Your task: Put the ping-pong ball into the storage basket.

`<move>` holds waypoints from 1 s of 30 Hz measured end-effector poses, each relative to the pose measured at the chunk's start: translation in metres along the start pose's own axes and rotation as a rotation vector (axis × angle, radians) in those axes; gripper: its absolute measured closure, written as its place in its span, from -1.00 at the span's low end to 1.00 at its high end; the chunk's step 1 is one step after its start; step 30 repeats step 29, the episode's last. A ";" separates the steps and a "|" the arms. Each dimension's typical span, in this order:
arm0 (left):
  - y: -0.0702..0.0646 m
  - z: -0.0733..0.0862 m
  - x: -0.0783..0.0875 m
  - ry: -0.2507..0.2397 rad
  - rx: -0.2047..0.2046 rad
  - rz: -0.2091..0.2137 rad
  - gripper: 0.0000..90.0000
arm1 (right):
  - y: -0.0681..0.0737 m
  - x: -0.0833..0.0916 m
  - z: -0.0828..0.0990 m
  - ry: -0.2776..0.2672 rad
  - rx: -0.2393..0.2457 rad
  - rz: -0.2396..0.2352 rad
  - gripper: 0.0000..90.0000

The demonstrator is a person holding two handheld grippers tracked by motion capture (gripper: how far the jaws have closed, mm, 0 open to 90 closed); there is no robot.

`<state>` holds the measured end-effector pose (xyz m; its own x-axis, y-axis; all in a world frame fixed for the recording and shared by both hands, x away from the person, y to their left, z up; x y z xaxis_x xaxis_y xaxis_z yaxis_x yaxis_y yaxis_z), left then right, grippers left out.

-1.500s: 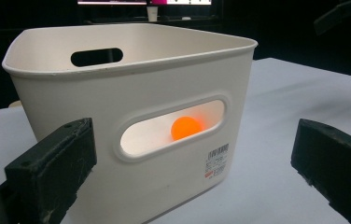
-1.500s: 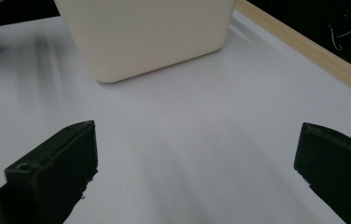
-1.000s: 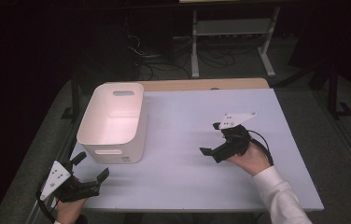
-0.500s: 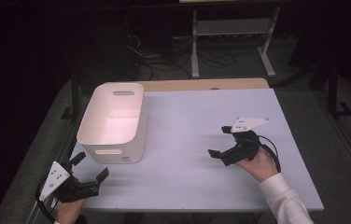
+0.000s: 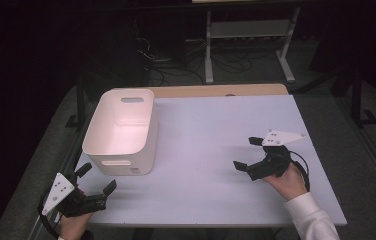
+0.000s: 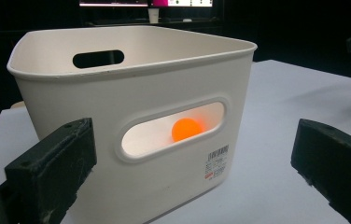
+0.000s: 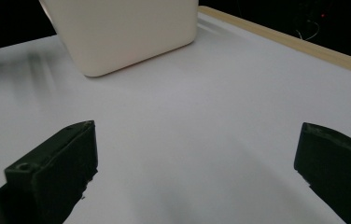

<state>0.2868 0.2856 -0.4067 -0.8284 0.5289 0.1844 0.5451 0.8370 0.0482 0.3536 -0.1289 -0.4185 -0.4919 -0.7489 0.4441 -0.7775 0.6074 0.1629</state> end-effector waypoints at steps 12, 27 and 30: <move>0.000 0.000 0.000 0.001 0.000 0.003 -1.00 | -0.015 0.021 0.019 -0.041 -0.045 0.051 -1.00; -0.002 -0.002 0.000 -0.014 0.008 0.012 -1.00 | -0.023 0.033 0.033 -0.074 -0.062 0.106 -1.00; -0.002 -0.002 0.000 -0.014 0.009 0.015 -1.00 | -0.022 0.032 0.034 -0.076 -0.069 0.105 -1.00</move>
Point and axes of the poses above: each handheld gripper's, and its own axes: x roughly backward along the jaws, z roughly out of its underside, y roughly to its left, the point moved 9 cm from there along -x, roughly forward along the jaws, and after that the axes turned 3 degrees about -x, right-handed, at the moved point
